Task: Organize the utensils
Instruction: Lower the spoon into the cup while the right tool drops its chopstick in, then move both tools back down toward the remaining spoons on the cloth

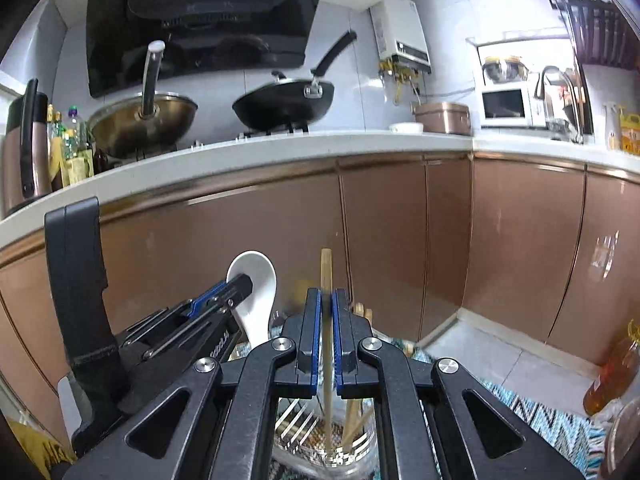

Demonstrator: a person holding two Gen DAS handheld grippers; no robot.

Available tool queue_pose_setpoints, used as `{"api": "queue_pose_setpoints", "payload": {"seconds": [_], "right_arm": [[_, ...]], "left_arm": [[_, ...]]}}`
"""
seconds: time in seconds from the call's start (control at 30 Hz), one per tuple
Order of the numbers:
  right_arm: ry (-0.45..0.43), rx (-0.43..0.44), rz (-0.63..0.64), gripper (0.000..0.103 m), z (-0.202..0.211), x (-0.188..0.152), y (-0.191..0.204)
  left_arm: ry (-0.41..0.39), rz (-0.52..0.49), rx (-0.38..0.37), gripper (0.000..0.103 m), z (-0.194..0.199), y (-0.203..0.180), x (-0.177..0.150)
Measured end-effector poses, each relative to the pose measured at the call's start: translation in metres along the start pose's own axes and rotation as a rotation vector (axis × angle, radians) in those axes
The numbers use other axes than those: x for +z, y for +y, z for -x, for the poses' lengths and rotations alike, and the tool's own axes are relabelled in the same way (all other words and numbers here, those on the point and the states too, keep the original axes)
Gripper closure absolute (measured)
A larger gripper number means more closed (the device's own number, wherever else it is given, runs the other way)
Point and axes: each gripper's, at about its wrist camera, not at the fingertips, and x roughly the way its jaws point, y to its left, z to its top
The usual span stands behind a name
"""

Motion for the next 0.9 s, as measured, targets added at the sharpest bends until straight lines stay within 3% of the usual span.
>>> {"api": "queue_pose_setpoints", "payload": {"seconds": [0.1,0.17,0.43,0.6,0.77,0.9], "right_arm": [[0.019,0.003,0.003,0.092,0.001,-0.007,0.000],[0.023,0.008,-0.003,0.084,0.004,-0.007,0.000],[-0.001,0.018,-0.022,0.082,0.041,0.000,-0.003],[-0.044,0.017,-0.033,0.081,0.085,0.008,-0.006],[-0.081,0.001,-0.035,0.072,0.133,0.017,-0.009],[-0.091,-0.010,-0.042,0.071,0.162,0.021,-0.015]], "left_arm": [[0.033,0.014,-0.025,0.085,0.001,0.000,0.000],[0.045,0.008,-0.038,0.069,0.004,-0.002,0.004],[0.076,-0.060,-0.038,0.065,0.048,-0.009,0.030],[0.075,-0.142,-0.021,0.063,0.101,-0.007,0.046],[0.068,-0.187,0.014,0.058,0.166,0.012,0.071],[0.053,-0.208,0.045,0.054,0.212,0.029,0.083]]}}
